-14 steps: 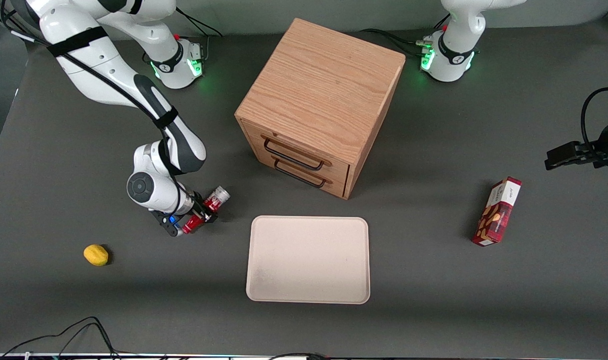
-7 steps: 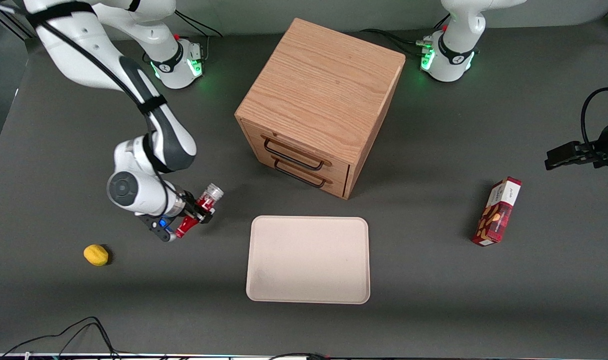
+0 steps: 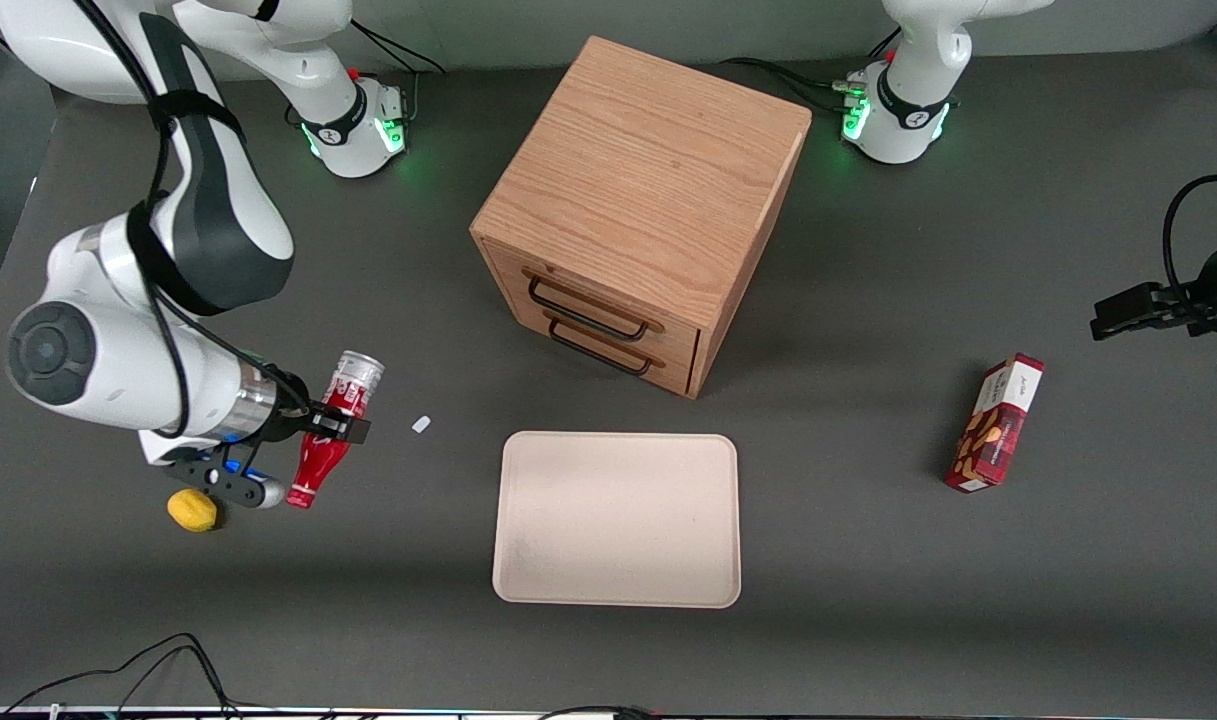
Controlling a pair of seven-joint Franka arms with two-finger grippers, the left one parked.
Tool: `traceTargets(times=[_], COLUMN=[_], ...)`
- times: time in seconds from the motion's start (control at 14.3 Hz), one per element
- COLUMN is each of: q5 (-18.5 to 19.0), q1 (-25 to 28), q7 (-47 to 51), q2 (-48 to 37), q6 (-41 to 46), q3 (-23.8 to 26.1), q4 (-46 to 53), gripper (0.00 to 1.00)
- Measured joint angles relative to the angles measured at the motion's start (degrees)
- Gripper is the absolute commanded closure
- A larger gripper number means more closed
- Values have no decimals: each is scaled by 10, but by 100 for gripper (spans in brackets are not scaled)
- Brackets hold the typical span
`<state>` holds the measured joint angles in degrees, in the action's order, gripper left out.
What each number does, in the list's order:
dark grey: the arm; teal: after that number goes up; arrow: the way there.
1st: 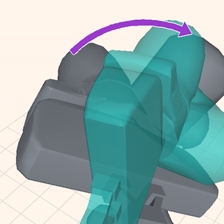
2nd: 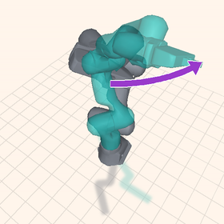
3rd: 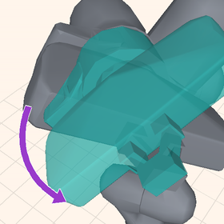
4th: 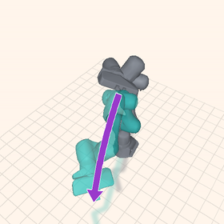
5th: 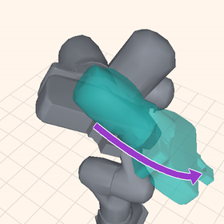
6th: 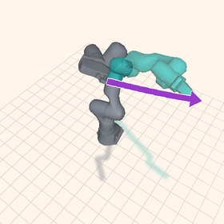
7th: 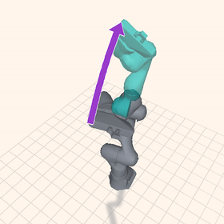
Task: Place coke bottle on tray
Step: 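Lift the bottle and carry it over the cream tray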
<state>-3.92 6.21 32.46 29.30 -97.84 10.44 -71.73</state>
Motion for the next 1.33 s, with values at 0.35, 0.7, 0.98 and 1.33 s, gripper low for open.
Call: traceTargets(times=[0.35,0.7,0.98,1.33], q5=[0,0,21,26], q1=[46,74,85,84], q7=[-2,-2,-1,-1], q2=[164,295,332,333], q6=[-80,-208,-243,-248], q3=[32,32,32,29], q4=[113,128,133,135], gripper=[100,100,100,0])
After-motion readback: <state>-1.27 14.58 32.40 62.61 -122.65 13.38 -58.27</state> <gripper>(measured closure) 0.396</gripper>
